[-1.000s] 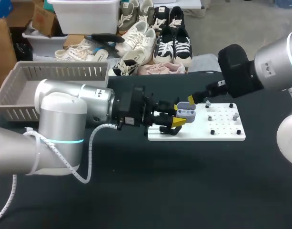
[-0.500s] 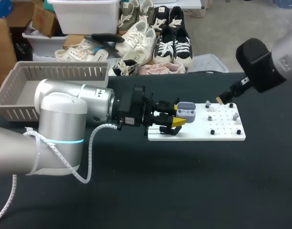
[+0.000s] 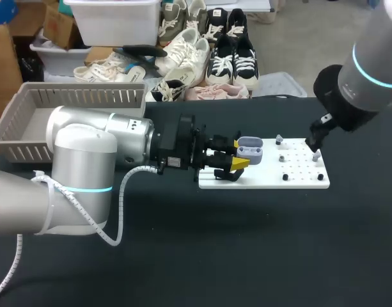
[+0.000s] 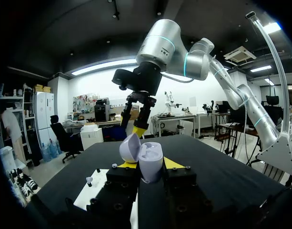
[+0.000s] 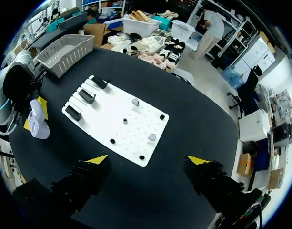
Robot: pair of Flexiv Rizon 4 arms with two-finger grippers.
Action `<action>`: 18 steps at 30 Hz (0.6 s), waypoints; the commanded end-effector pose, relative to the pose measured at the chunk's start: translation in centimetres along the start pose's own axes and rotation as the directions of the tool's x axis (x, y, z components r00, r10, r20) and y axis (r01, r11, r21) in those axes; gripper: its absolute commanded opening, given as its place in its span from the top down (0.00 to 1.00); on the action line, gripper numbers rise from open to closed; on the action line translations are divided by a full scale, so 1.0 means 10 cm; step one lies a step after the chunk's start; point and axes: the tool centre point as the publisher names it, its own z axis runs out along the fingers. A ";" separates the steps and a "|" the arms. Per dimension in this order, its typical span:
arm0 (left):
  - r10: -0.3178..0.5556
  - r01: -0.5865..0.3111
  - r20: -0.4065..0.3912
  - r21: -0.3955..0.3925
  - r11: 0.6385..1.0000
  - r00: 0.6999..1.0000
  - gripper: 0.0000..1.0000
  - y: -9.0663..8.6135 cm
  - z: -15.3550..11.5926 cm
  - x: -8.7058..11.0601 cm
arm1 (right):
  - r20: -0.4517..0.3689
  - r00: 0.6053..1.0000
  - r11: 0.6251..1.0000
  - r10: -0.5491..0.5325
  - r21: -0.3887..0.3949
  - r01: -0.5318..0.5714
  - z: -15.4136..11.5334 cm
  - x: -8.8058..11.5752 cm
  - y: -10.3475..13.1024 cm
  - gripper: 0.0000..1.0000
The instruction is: Pick up each earbud case from the left stands, insert the matching earbuds, close the lid, and place the case in the box.
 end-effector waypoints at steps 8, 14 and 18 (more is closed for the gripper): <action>0.000 0.000 0.000 0.003 1.000 1.000 1.00 0.01 0.00 0.01 | -0.094 0.991 0.964 0.090 0.259 -0.063 0.33 -0.08 0.09 0.02; 0.000 0.000 0.000 0.003 1.000 1.000 1.00 0.01 0.00 0.01 | -0.120 0.985 0.970 0.123 0.224 -0.094 0.47 -0.02 0.10 0.29; 0.000 0.000 0.000 0.003 1.000 1.000 1.00 0.01 0.00 0.01 | -0.136 0.981 0.974 0.137 0.200 -0.108 0.55 0.02 0.10 0.33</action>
